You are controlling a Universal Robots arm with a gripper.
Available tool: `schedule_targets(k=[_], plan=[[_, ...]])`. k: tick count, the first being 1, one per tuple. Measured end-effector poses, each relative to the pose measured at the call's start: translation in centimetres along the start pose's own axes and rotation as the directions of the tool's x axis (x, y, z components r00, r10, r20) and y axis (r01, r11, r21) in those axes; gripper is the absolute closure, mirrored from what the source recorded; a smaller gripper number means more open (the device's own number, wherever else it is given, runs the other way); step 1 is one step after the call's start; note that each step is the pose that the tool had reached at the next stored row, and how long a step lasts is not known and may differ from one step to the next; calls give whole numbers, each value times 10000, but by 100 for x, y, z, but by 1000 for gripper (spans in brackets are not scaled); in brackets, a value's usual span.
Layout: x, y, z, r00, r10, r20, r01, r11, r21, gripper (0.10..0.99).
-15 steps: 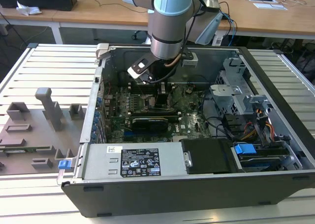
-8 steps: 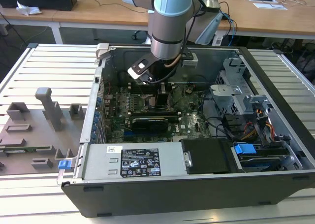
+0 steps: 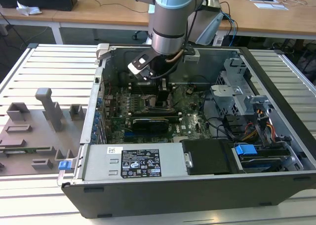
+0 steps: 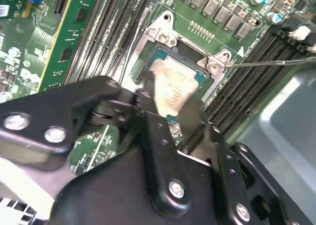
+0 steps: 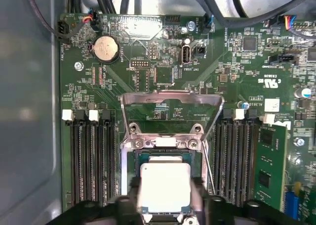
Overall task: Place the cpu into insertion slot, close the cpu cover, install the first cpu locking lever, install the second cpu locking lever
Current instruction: 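Place the cpu into insertion slot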
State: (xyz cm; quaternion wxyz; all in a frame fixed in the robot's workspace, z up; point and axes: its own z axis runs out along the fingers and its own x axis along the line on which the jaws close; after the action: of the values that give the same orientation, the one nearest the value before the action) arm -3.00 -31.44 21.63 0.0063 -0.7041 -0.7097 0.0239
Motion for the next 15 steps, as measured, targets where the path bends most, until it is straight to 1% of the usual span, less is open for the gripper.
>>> schedule_targets(k=[1, 3, 4, 5, 7, 9, 13, 15], plan=[[-1, -2, -46, 10000, 0, 1, 0, 10000, 1, 675], [-2, -4, -102, 10000, 0, 1, 0, 10000, 1, 796], [-4, -8, -185, 10000, 0, 0, 0, 10000, 0, 918], [-4, -10, -237, 10000, -1, -1, 1, 10000, -1, 976], [-6, -13, -302, 10000, 0, 1, 0, 10000, 1, 980], [-8, -18, -423, 10000, 0, 0, 0, 10000, 0, 980], [-11, -22, -515, 10000, 1, 0, -1, 10000, 0, 980], [-12, -25, -574, 10000, 0, 0, 0, 10000, 0, 980]])
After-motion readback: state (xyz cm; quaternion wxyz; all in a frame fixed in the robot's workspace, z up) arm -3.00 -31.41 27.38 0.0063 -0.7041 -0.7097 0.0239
